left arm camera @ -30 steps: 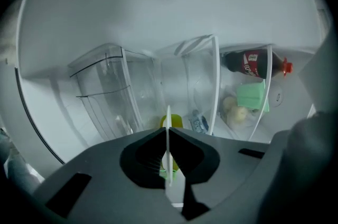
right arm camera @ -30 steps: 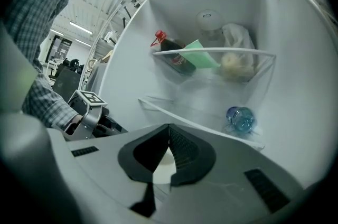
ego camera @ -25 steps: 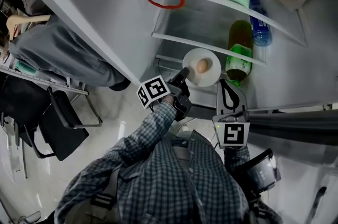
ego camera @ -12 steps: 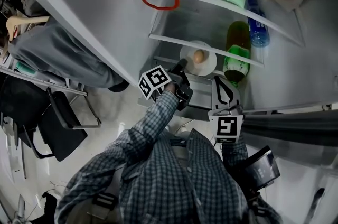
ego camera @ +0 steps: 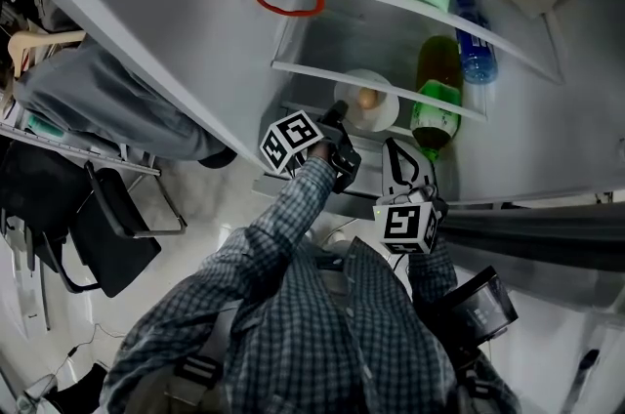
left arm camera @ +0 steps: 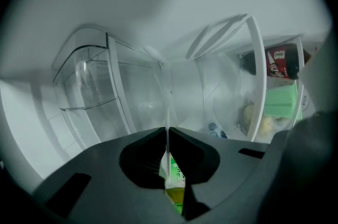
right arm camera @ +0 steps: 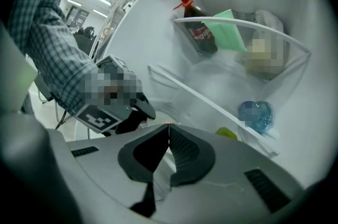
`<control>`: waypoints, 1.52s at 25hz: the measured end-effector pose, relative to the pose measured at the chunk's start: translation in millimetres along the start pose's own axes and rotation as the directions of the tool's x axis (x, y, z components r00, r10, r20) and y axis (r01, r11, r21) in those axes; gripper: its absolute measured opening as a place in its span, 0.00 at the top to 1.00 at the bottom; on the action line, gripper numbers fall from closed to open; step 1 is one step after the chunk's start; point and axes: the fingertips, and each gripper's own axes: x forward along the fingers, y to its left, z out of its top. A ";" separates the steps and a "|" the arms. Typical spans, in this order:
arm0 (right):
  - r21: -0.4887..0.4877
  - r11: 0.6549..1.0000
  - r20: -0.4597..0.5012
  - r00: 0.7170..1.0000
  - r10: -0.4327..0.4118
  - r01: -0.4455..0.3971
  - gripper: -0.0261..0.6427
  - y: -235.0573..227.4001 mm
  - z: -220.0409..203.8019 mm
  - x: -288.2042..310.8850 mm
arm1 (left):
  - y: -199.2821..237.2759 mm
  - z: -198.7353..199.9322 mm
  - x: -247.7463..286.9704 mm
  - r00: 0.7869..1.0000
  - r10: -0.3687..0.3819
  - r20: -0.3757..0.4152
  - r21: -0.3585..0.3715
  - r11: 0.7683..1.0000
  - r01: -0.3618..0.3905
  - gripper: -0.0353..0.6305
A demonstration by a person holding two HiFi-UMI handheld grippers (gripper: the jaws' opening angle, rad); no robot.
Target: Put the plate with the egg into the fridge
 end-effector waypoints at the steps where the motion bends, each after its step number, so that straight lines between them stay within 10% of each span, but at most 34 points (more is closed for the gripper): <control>1: -0.031 1.000 -0.019 1.000 -0.003 0.003 0.95 0.2 -2.5 3.3 | 0.4 0.6 1.0 1.000 0.002 0.000 0.002 1.000 -0.002 0.92; 10: -0.319 0.943 -0.165 0.985 0.043 -0.094 0.95 23.3 -31.8 38.2 | 6.5 4.9 8.0 0.999 0.029 -0.019 0.034 0.999 -0.028 0.92; 38: -0.598 0.789 -0.298 0.953 -0.056 -0.141 0.93 35.6 -57.2 85.2 | 7.1 1.6 12.4 0.999 -0.004 -0.052 -0.074 0.997 0.000 0.91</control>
